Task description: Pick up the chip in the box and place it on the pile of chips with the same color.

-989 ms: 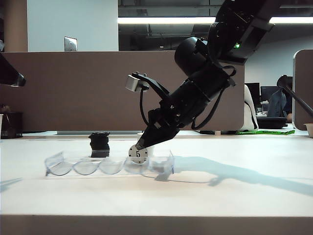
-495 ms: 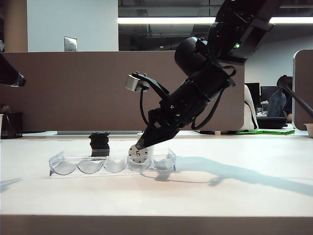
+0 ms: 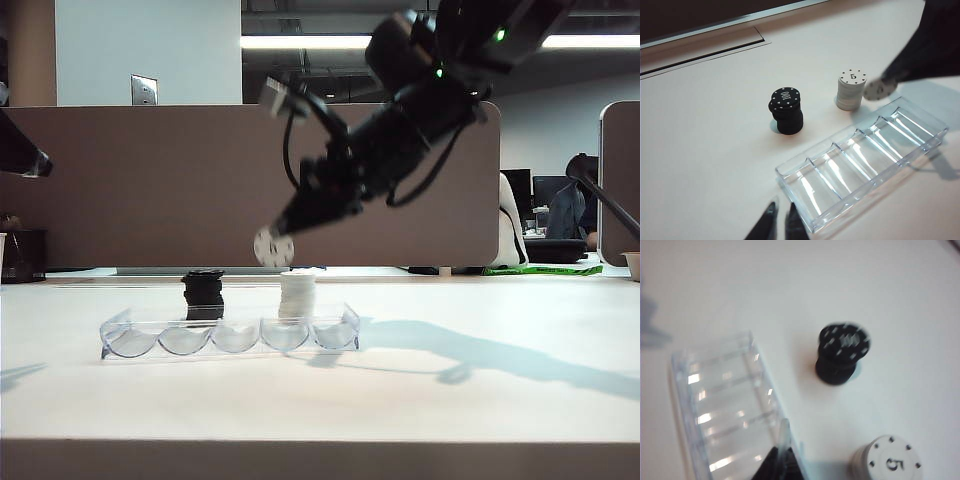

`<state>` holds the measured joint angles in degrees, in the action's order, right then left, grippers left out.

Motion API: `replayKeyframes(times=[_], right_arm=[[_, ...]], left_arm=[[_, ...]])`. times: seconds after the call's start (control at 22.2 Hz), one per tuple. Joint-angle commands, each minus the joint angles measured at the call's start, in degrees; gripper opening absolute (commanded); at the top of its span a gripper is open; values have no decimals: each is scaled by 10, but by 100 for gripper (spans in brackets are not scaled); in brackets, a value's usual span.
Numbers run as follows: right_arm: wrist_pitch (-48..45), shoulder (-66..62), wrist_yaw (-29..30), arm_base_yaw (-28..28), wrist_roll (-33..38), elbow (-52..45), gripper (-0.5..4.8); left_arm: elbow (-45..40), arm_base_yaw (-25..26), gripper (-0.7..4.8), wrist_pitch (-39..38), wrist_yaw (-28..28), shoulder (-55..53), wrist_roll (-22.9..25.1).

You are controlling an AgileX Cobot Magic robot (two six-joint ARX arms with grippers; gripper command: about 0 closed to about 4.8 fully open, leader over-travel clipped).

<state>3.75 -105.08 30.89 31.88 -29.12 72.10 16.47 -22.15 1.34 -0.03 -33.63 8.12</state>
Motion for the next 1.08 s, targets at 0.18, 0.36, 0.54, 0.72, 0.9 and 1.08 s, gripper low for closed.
replayKeyframes(times=[0.18,0.36,0.54,0.72,0.9,1.08], right_arm=[[-210,10,0,-33,400,3,-1],[-223,2,-6,-80,595,3,-1],[-225,-22,38,-110,682,3,-1],[-236,-57,97,-128,743,3,-1],[-311,-98,158,-130,810,3,-1],[-327,-115,153,-129,821,3,-1]], left_arm=[[2,0,30,4,0,1,0],[2,0,30,5,0,1,0],[2,0,30,5,0,1,-2],[2,0,30,5,0,1,-2],[2,0,30,6,0,1,-2],[2,0,30,6,0,1,-2]])
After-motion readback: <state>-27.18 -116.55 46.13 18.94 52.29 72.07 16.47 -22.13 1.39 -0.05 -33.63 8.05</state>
